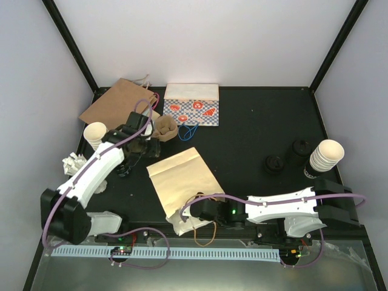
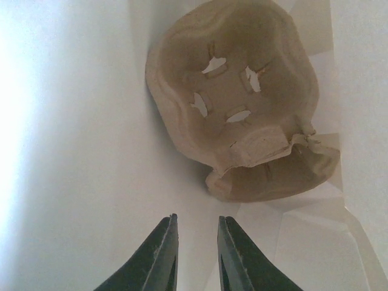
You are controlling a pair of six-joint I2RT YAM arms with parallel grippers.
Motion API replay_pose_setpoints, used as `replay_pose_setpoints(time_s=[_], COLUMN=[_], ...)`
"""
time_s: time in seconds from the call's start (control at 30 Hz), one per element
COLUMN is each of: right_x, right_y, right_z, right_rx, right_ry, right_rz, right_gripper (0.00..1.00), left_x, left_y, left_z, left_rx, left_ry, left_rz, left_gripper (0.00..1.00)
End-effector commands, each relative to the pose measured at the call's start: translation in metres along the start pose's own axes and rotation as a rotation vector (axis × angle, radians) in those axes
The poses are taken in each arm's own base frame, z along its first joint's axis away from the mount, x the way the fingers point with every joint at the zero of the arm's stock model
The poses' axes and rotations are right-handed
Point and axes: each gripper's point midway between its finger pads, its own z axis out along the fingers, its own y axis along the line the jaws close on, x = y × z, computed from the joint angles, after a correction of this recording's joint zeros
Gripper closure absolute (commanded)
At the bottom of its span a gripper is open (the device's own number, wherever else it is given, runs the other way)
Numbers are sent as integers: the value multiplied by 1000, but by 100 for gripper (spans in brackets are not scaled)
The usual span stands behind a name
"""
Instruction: Pack the takeout coffee
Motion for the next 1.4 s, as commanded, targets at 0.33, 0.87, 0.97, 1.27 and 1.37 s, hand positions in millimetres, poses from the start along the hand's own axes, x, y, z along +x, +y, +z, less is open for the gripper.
replay_pose_setpoints(time_s=[0.33, 0.87, 0.97, 1.27, 1.37], right_x=[-23, -37, -35, -31, -28], right_y=[-25, -65, -67, -66, -64], right_z=[-4, -17, -19, -22, -22], right_rx=[68, 189, 197, 186, 183], right_ry=[-79, -123, -121, -110, -104], right_rz=[11, 11, 10, 13, 17], right_gripper=[80, 80, 80, 80, 80], left_x=[-13, -5, -1, 6, 8], left_y=[13, -11, -25, -67, -85], left_z=[49, 77, 80, 84, 85], left_rx=[-66, 80, 163, 359, 400], left_ry=[92, 170, 191, 223, 231], left_rz=[-53, -32, -25, -47, -32], left_gripper=[45, 50, 52, 54, 54])
